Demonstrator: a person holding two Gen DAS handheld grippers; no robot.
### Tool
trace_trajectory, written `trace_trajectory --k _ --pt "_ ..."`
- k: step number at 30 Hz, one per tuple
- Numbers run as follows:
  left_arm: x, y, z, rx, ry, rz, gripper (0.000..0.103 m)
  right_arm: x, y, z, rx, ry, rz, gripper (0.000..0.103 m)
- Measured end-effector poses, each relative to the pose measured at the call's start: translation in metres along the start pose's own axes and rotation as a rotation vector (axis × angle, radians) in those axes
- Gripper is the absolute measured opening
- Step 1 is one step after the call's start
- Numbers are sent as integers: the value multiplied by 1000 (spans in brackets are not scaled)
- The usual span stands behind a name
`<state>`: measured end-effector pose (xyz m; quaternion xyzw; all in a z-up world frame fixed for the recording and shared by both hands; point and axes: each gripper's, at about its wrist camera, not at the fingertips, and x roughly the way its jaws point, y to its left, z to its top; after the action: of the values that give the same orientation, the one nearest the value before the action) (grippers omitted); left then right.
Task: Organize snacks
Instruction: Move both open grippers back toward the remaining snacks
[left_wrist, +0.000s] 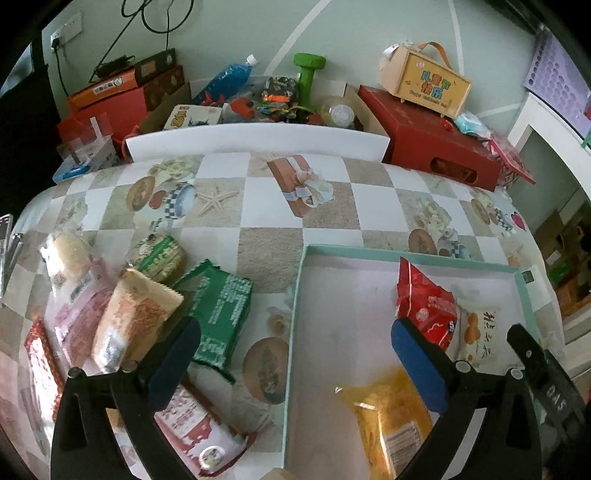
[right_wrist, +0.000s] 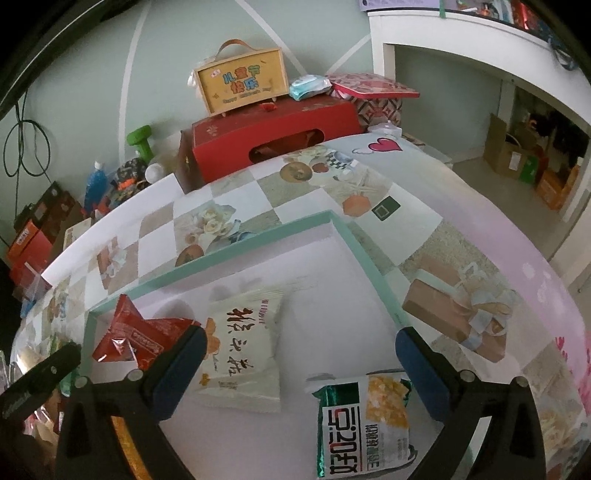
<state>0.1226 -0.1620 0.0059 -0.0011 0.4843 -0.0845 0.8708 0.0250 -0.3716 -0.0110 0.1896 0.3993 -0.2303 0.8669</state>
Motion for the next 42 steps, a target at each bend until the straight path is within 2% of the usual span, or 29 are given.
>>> trace_trajectory --k 11,25,32,42 --pt "-35 38 -11 -40 -8 10 103 -9 11 -2 -18 4 4 103" --pt "-60 127 -25 -168 5 62 103 -40 47 -11 -64 -37 75 103" --pt "-64 164 -34 -226 27 82 102 -46 77 -19 -141 -44 87 103" --pt "-65 221 -46 -357 40 99 102 -54 121 -32 -180 -29 201 103"
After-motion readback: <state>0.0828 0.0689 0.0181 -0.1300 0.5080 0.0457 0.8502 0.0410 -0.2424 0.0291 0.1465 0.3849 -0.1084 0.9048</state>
